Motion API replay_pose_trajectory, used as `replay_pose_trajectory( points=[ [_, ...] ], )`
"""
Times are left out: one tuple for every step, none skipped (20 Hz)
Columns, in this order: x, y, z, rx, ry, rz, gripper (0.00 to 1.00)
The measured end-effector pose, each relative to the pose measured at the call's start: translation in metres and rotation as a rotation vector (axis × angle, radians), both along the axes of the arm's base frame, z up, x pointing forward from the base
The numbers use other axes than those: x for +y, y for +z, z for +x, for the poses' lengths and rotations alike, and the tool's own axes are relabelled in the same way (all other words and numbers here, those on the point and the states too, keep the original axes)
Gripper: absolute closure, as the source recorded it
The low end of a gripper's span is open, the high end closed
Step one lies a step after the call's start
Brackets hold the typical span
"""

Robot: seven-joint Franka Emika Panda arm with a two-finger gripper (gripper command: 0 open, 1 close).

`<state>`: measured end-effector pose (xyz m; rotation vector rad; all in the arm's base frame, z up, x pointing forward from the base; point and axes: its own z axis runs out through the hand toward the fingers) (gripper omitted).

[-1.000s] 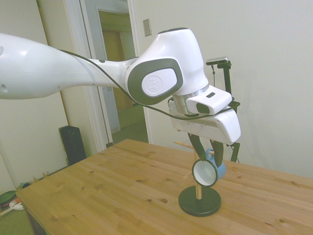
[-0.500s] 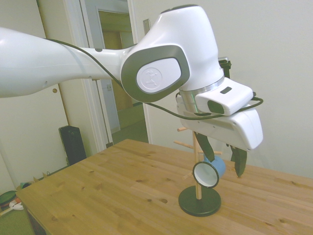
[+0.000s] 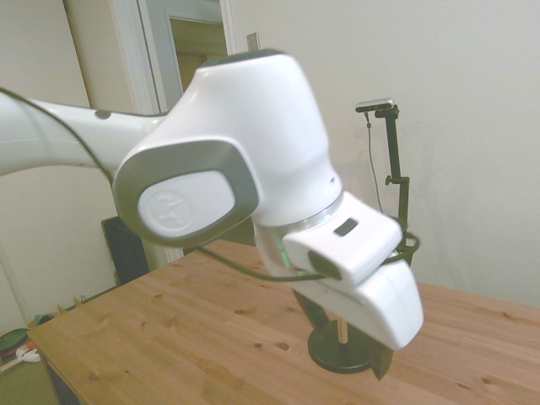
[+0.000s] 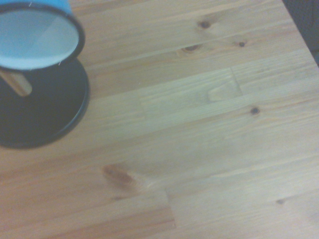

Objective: Hang the mug

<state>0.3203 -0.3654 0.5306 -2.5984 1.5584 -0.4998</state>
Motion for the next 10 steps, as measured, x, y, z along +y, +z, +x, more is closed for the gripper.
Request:
replay_pose_trajectory(
  points=[
    [0.008, -0.009, -0.009, 0.001, 0.01, -0.009, 0.0],
    [0.016, -0.018, -0.018, 0.002, 0.024, -0.014, 0.0],
    [0.022, -0.026, -0.027, 0.003, 0.037, -0.02, 0.0],
    [0.027, -0.032, -0.034, -0.001, 0.046, -0.025, 0.0],
    [0.033, -0.036, -0.038, -0.004, 0.056, -0.029, 0.0],
    [0.039, -0.037, -0.04, -0.007, 0.064, -0.031, 0.0],
    [0.045, -0.037, -0.039, -0.008, 0.073, -0.036, 0.0],
    [0.051, -0.035, -0.036, -0.008, 0.084, -0.042, 0.0],
    [0.056, -0.033, -0.032, -0.008, 0.095, -0.049, 0.0],
    [0.061, -0.032, -0.029, -0.007, 0.103, -0.055, 0.0]
  ],
)
